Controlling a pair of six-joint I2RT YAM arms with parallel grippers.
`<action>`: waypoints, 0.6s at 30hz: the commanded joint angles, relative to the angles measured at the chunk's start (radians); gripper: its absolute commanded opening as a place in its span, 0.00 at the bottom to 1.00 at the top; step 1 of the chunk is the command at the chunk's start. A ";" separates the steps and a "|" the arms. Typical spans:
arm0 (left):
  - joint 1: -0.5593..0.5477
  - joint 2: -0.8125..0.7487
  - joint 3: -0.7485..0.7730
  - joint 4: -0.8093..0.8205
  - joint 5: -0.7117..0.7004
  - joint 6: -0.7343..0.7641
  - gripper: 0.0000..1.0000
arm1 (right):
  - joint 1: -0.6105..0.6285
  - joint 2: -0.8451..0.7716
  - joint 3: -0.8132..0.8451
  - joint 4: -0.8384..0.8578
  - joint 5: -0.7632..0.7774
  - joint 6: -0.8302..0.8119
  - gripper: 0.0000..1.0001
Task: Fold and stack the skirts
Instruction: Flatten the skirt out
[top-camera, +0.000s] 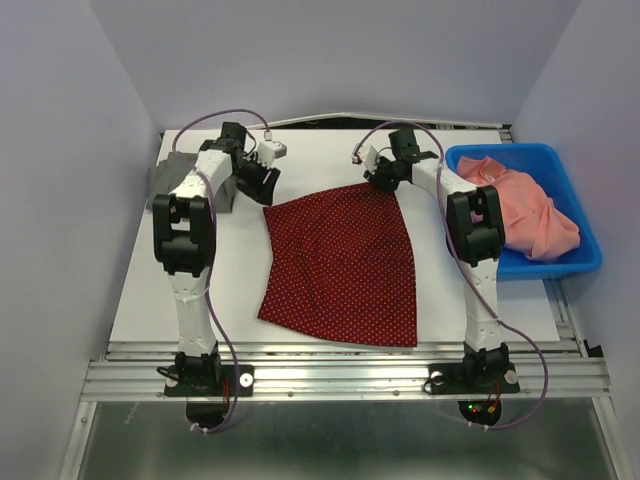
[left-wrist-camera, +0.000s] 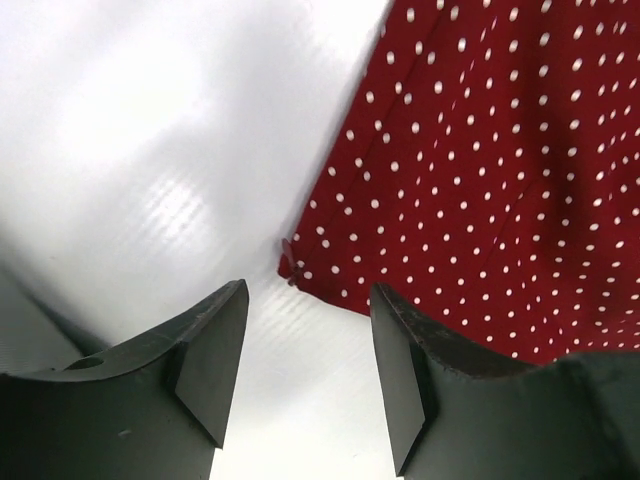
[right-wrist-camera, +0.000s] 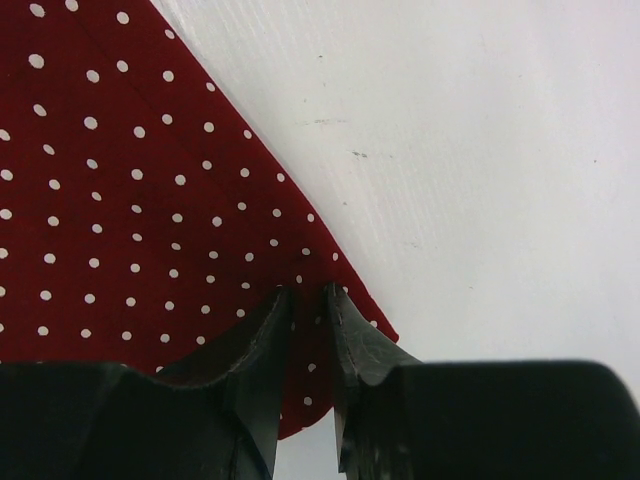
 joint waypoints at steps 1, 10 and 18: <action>0.003 -0.010 0.090 -0.022 0.030 0.006 0.62 | -0.005 -0.011 -0.020 -0.053 0.030 -0.026 0.27; 0.005 0.079 0.129 -0.031 0.027 0.012 0.59 | -0.005 0.012 0.004 -0.059 0.042 -0.046 0.27; 0.005 0.085 0.057 -0.019 0.020 0.034 0.49 | -0.005 0.016 -0.007 -0.066 0.045 -0.061 0.19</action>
